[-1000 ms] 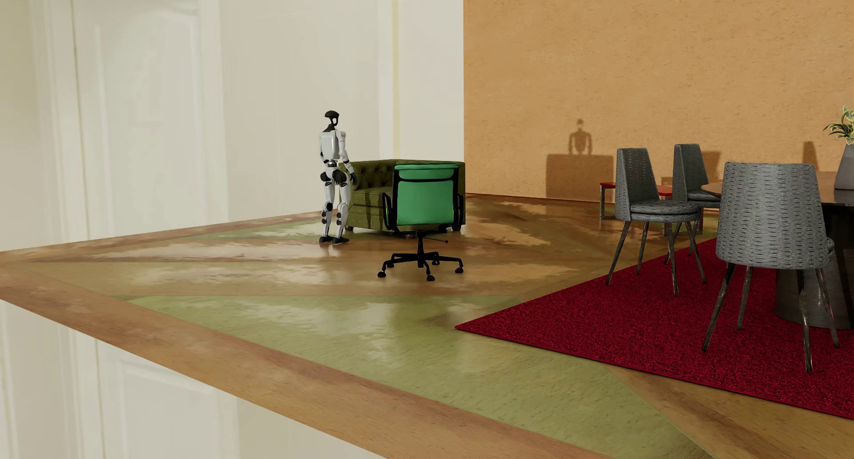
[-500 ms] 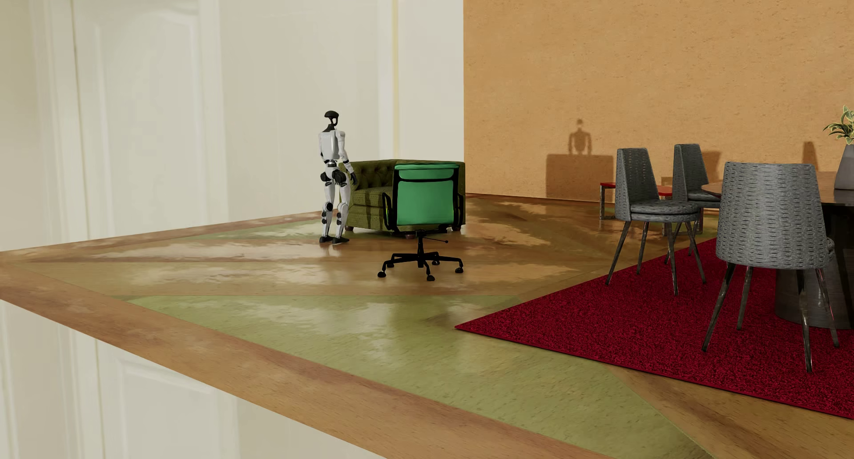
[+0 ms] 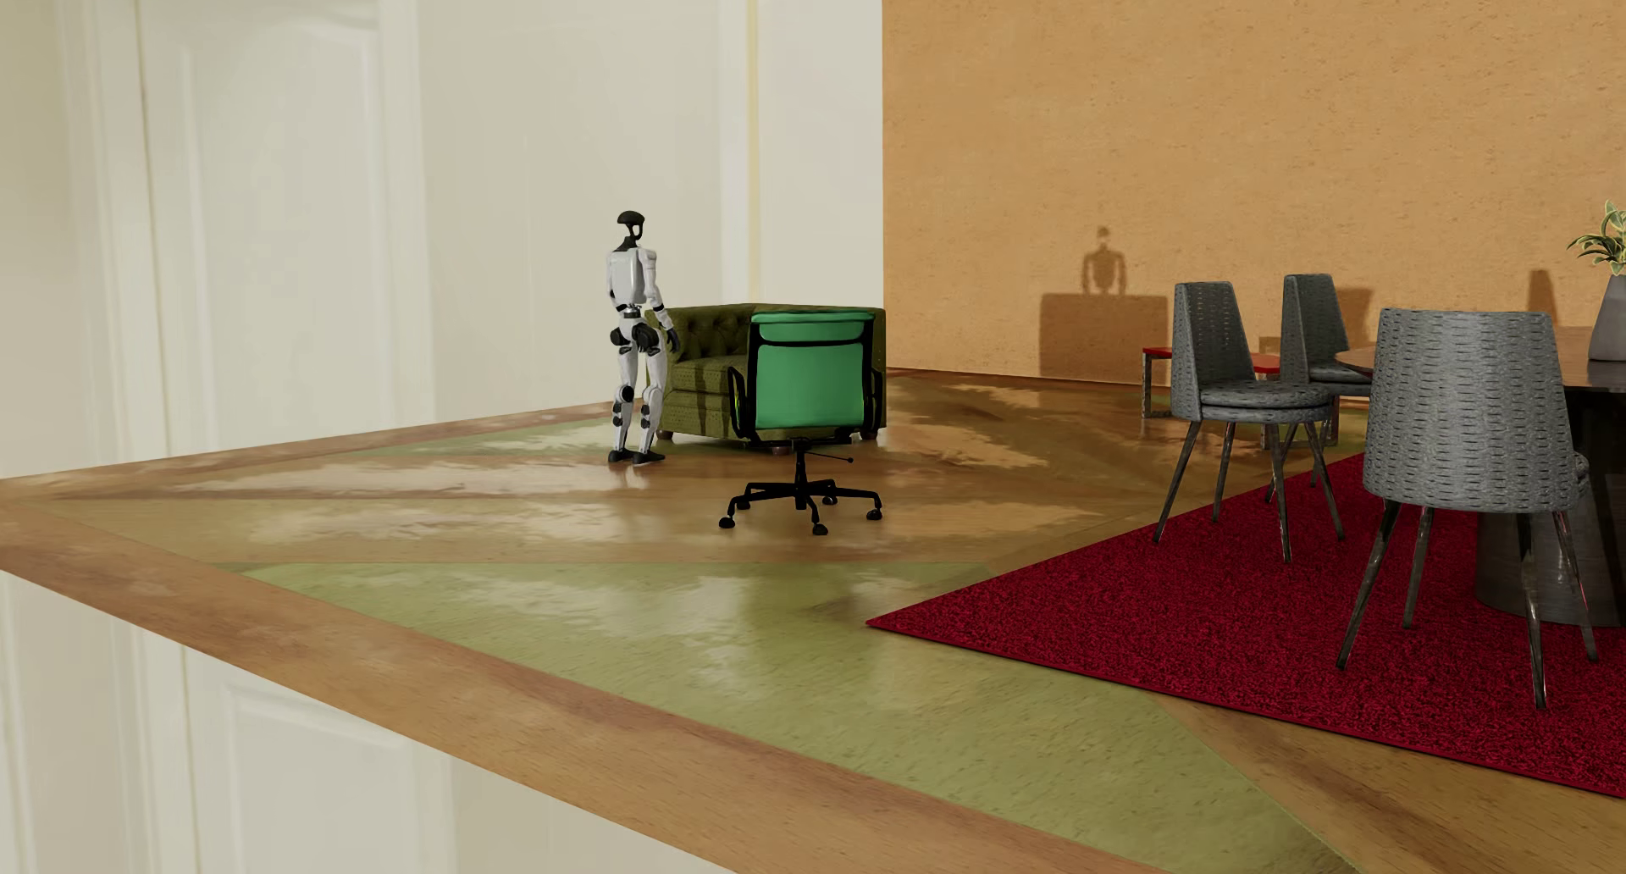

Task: Head to the armchair

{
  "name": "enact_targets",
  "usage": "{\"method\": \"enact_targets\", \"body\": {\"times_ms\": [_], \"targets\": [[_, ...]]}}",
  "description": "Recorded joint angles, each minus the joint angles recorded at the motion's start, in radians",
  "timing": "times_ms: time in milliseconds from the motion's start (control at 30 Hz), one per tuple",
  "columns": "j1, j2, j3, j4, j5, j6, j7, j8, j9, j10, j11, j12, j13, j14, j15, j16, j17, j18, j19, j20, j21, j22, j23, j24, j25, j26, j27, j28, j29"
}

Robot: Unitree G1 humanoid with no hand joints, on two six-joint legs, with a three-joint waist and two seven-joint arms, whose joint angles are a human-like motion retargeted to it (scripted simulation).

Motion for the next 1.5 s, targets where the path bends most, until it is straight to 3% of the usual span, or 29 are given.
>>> {"method": "enact_targets", "body": {"times_ms": [533,1500], "targets": [[0.004,0.000,-0.008,0.007,0.009,-0.001,0.009,0.009,-0.004,-0.003,0.002,-0.012,0.011,-0.001,-0.001,0.003,0.004,-0.004,-0.004,-0.004,-0.024,-0.005,-0.016,-0.016,0.022,0.002,0.010,0.006,0.001],[0.011,0.028,-0.013,-0.003,-0.004,-0.001,-0.028,-0.022,-0.020,-0.015,-0.035,-0.001,0.006,-0.006,-0.021,-0.012,0.009,-0.008,-0.012,0.002,-0.036,-0.004,0.003,-0.016,-0.013,0.003,0.000,0.002,0.013]]}}
